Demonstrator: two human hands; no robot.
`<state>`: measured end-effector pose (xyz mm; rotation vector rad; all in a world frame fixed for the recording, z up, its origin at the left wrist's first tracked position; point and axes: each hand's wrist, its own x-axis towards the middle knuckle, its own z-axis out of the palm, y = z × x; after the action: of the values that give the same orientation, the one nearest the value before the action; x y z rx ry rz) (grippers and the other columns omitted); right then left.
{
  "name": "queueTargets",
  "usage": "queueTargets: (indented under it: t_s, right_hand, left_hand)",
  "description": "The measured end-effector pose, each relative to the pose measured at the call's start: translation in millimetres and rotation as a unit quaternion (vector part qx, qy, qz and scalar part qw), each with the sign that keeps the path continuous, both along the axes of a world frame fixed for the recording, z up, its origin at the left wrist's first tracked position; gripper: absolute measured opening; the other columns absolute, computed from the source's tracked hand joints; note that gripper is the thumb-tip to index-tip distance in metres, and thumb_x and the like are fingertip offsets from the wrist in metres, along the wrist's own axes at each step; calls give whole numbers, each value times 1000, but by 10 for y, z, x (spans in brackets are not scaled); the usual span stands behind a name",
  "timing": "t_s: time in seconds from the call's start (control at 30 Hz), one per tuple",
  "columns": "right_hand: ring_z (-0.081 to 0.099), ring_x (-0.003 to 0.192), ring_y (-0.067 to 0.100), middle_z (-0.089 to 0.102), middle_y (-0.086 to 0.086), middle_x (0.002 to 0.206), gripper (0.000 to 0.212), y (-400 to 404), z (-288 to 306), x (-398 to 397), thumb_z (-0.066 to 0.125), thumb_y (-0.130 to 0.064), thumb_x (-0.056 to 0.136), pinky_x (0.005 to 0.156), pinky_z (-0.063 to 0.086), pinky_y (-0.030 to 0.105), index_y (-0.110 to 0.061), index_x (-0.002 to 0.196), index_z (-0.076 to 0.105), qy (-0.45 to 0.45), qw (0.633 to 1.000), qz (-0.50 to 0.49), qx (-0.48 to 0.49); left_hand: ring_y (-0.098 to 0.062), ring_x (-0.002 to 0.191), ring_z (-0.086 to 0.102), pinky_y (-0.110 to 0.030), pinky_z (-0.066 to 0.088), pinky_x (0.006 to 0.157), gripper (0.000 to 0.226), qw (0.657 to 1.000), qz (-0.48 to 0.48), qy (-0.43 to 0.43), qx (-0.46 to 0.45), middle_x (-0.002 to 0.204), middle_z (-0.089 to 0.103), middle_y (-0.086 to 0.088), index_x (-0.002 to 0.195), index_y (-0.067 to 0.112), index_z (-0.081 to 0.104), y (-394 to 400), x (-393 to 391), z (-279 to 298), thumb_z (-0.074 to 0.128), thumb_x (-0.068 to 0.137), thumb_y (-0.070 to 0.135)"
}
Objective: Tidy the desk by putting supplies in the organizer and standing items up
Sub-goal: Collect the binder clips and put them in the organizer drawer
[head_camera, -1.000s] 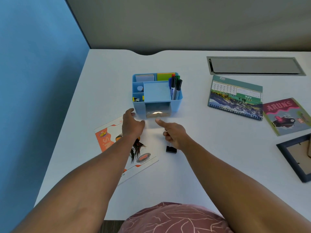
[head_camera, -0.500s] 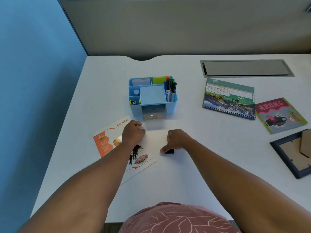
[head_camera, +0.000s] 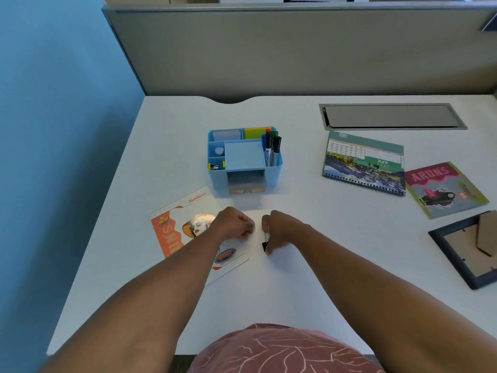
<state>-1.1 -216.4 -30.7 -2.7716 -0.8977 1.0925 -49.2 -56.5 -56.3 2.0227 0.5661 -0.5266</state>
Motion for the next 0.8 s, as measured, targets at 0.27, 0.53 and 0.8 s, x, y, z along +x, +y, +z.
queueTargets:
  t_s: [0.27, 0.53, 0.8]
  right_hand:
    - [57, 98, 23, 65, 4, 105, 34, -38, -79, -35, 69, -40, 81, 82, 52, 33, -15, 104, 65, 17, 996, -37, 74]
    - [63, 65, 13, 63, -1, 82, 23, -123, -73, -24, 76, -9, 73, 63, 54, 24, -6, 94, 66, 146, 923, -252, 252]
    - [69, 78, 22, 66, 15, 95, 33, -236, 62, 91, 85, 4, 67, 68, 57, 25, -4, 91, 64, 272, 833, -329, 352]
  left_hand:
    - [-26, 86, 75, -38, 60, 85, 12, 995, 18, 49, -89, 89, 77, -12, 91, 8, 78, -49, 23, -3, 74, 82, 14]
    - [-20, 102, 72, -32, 56, 93, 30, 964, 70, 94, -240, 107, 75, -12, 112, 5, 72, 40, -1, 30, 77, 83, 12]
    - [-19, 107, 69, -28, 56, 90, 50, 948, 58, 59, -307, 115, 73, -10, 123, 12, 64, 140, 14, 95, 81, 77, 3]
